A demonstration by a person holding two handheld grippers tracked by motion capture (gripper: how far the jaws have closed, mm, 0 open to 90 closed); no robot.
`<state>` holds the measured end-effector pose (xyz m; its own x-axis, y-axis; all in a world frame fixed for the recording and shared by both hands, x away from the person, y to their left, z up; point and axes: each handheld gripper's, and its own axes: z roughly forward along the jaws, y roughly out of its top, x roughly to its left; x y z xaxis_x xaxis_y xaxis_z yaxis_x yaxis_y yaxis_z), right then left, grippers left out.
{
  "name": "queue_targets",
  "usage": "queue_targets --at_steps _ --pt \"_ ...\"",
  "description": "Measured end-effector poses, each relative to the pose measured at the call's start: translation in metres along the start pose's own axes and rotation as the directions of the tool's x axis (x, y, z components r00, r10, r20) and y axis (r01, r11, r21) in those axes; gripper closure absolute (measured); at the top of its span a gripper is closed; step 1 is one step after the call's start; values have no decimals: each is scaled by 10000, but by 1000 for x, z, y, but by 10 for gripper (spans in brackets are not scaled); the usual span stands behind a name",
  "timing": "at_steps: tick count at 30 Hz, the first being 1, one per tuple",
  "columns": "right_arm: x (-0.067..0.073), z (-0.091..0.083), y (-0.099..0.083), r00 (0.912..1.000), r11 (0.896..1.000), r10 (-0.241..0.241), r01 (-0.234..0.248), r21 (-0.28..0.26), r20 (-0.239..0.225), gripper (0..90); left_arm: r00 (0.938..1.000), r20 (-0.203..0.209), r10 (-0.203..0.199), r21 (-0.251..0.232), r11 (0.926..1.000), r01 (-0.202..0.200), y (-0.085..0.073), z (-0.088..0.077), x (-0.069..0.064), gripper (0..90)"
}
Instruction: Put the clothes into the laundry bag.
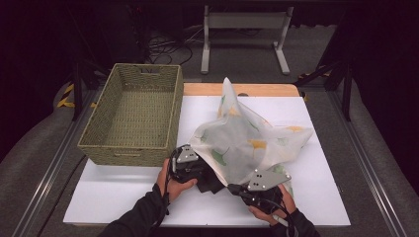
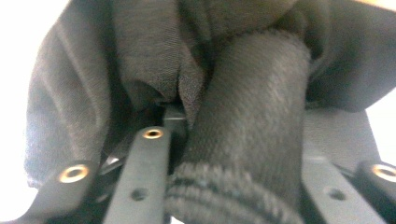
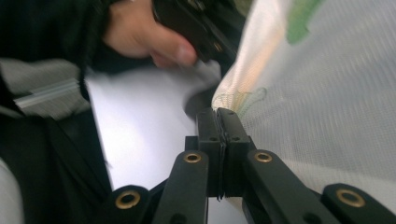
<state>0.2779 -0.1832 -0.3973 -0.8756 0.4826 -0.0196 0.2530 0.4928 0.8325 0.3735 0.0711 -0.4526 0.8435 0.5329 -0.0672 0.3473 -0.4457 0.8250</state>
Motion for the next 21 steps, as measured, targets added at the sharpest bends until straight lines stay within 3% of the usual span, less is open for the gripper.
queue_targets --at_steps 4,5,6,8,11,12,16,18,20,21 --pt "9 4 26 9990 9984 -360 349 -441 -248 899 9999 136 38 -662 9978 -29 11 -23 -6 746" --pt "11 5 33 9985 9974 -354 327 -648 -413 899 9995 281 128 -1024 9947 -99 14 -31 -8 748" --pt "11 5 33 9985 9974 -354 327 -648 -413 899 9995 281 128 -1024 9947 -99 14 -31 -8 751" --pt "15 6 46 9966 9945 -386 312 -1001 -724 900 9983 577 67 -1461 9893 18 19 -41 -11 752" --pt "23 5 58 9947 9918 -711 626 -1116 -740 900 9955 882 333 -2053 9786 -145 30 -50 -24 754" --pt "23 5 58 9947 9918 -711 626 -1116 -740 900 9955 882 333 -2053 9786 -145 30 -50 -24 753" --pt "29 -6 62 9946 9891 -881 808 -1228 -556 899 9916 1039 774 -2040 9774 -550 41 -32 -37 752" --pt "28 -11 59 9953 9891 -841 775 -1254 -479 900 9937 905 659 -2034 9780 -463 47 -17 -41 749" --pt "28 -17 54 9955 9882 -794 717 -1352 -524 899 9977 645 227 -2136 9769 -85 52 2 -34 745" --pt "28 -17 54 9955 9882 -794 717 -1352 -524 899 9977 645 227 -2136 9769 -85 52 2 -34 743"
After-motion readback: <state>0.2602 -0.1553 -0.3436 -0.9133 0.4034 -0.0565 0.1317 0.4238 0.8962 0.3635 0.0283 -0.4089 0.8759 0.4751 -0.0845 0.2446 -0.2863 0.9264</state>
